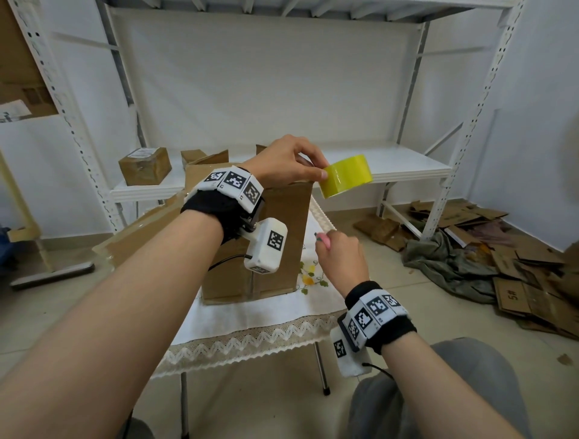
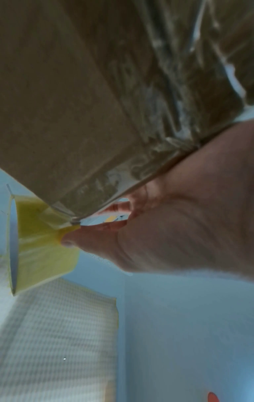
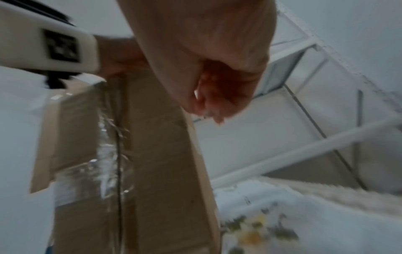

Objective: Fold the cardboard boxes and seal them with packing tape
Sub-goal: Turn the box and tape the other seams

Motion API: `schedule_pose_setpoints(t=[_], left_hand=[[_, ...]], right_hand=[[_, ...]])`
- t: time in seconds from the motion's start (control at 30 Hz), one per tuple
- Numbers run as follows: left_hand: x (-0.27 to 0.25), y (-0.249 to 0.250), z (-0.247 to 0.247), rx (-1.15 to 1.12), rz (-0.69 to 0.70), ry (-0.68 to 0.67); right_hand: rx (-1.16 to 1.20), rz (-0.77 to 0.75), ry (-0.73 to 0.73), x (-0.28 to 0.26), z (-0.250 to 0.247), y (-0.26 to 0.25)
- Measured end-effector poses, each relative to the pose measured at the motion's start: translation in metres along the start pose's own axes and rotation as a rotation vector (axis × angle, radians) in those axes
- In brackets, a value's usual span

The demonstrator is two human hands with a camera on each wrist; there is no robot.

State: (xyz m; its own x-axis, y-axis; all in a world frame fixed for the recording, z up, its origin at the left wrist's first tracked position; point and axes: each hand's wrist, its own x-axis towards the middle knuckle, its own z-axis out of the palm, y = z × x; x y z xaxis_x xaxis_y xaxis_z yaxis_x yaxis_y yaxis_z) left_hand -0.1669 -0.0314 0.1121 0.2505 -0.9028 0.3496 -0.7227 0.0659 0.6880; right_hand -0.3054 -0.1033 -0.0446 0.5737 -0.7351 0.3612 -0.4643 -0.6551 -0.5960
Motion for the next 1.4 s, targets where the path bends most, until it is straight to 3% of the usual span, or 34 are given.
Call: schedule_pose_setpoints(t=[0.13,0.37,0.43,0.5,0.6,0.67,0.73,0.87,1.07,1.4], left_hand=[[-0.001,0.001,0.0,0.012,-0.002,-0.016],[-0.002,0.001,0.0,0.033,-0.002,-0.01],[-0.002,0.001,0.0,0.036,0.005,-0.007],[-0.002,0.001,-0.001,0.019,0.01,-0.021],[-0.002,0.001,0.0,0.003,0.016,-0.043],[-0.002,0.002,0.0,0.009,0.025,-0.052],[-0.002,0.003,0.0,0.012,0.028,-0.052],[-0.005,0.003,-0.001,0.03,0.03,-0.051],[-0.005,0.001,-0.001,0.275,0.026,-0.027],[-0.003,0.0,-0.002,0.296,0.031,-0.056]], right_hand=[[0.072,0.249,-0.243,0.016,0.019,0.023],[0.3,0.418,-0.501,0.018,0.024,0.033],[0.378,0.419,-0.443,0.018,0.023,0.034],[0.445,0.359,-0.232,0.022,0.019,0.03],[0.947,0.337,0.0,0.026,-0.003,0.008],[1.417,0.324,-0.036,0.031,-0.02,-0.004],[1.67,0.243,-0.133,0.037,-0.032,-0.011],[1.57,0.113,-0.187,0.038,-0.039,-0.021],[1.601,0.14,-0.079,0.033,-0.036,-0.027],[1.605,0.133,0.004,0.033,-0.037,-0.031]])
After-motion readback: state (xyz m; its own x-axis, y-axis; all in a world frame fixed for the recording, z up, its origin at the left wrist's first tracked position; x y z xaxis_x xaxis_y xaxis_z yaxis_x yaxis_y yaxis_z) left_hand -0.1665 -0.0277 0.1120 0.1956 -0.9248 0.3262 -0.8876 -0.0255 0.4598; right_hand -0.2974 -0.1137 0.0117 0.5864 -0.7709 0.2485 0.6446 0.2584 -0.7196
